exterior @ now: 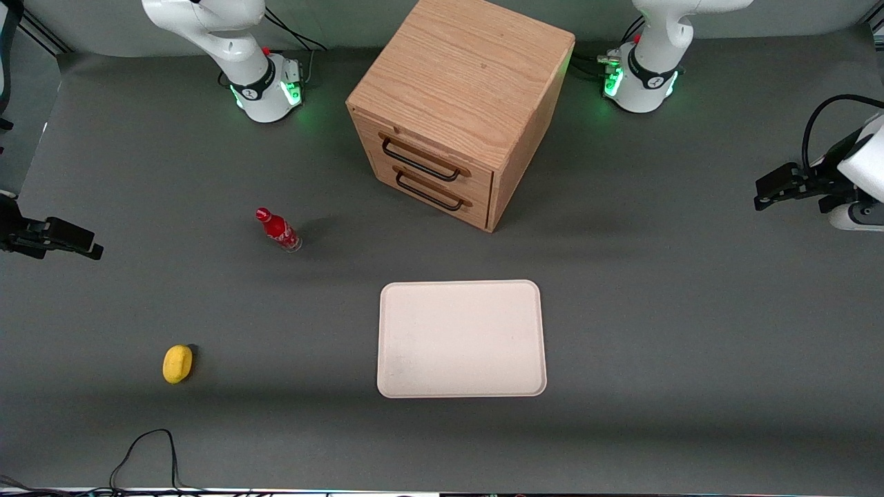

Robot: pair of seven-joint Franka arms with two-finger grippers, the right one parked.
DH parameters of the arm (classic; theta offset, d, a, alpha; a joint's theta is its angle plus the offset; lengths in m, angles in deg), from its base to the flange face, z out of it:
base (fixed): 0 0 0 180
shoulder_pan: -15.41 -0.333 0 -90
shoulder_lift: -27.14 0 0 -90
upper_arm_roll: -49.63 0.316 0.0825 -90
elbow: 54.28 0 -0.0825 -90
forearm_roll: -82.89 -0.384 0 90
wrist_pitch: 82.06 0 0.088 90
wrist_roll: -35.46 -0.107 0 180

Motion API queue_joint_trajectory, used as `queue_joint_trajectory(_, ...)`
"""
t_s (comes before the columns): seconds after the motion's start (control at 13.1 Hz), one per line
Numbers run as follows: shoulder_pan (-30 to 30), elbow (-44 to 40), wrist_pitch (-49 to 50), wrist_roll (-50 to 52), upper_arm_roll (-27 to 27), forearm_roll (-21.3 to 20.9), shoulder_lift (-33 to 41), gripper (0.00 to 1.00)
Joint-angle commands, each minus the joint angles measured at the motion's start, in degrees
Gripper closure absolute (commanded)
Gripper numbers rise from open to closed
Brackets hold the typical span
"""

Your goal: Place red cookie box on tray

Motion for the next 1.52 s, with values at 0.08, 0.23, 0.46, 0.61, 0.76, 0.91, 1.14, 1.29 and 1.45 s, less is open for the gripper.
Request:
queue_joint_trajectory(0.08, 0.5, -0.6, 1.7, -0.2, 0.7, 0.0, 0.2, 0.0)
queue_joint_trajectory(0.23, 0.3, -0.6, 1.8, -0.2, 0.8, -0.2, 0.2, 0.0)
queue_joint_trajectory(0.46, -4.2, -0.4, 2.0, -1.0, 1.4, -0.8, 0.0, 0.0)
queue_joint_trajectory(0.61, -9.8, -0.5, 1.9, -4.7, 1.5, -0.9, -1.0, 0.0)
queue_joint_trajectory(0.76, -16.8, -0.5, 1.2, -6.8, 1.5, -2.4, -2.2, 0.0)
queue_joint_trajectory(0.91, -23.7, -0.7, -1.2, -13.0, 1.5, -3.7, -3.8, 0.0)
queue_joint_trajectory(1.14, -35.3, -0.5, -5.3, -26.7, 1.5, -3.7, -6.1, 0.0)
queue_joint_trajectory(1.29, -41.6, -0.3, -6.1, -28.4, 1.5, -3.7, -6.4, 0.0)
queue_joint_trajectory(1.45, -46.4, 0.0, -5.5, -28.5, 1.5, -3.7, -6.1, 0.0)
